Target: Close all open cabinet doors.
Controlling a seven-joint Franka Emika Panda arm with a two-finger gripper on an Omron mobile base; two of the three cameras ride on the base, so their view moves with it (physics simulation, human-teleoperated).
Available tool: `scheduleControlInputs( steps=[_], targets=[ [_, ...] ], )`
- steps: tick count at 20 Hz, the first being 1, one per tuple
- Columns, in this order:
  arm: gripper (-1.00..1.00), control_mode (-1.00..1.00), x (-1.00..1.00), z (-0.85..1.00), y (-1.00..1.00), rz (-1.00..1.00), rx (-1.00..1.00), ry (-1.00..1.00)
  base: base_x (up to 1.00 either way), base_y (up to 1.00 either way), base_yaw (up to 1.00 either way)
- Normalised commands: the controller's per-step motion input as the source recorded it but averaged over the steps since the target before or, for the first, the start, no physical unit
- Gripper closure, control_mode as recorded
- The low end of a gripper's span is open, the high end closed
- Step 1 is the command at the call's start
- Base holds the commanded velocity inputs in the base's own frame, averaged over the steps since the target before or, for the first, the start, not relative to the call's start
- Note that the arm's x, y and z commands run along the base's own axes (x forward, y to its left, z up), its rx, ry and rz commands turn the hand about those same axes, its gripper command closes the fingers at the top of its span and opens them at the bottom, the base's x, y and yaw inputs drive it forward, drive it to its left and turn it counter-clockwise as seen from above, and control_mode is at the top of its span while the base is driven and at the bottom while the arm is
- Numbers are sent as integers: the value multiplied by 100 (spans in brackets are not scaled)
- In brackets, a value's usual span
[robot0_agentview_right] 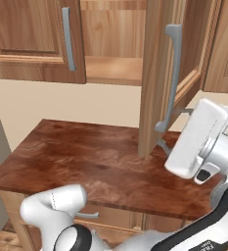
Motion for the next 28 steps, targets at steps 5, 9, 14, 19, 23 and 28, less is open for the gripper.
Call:
scheduleControlInputs(
  steps=[5, 9, 14, 19, 23, 28],
  targets=[
    [-100, -100, 6, 9, 46, 17, 0, -6, 0, 0, 0],
    [-100, -100, 0, 20, 69, 14, 0, -12, 0, 0, 0],
    [-100, -100, 0, 16, 86, 11, 0, -13, 0, 0, 0],
    [-100, -100, 3, 0, 98, 3, -1, -15, 0, 0, 0],
    [-100, -100, 30, 0, 73, -3, -6, -7, 0, 0, 0],
    [-100, -100, 60, 0, 43, -14, -6, 0, 0, 0, 0]
  ],
)
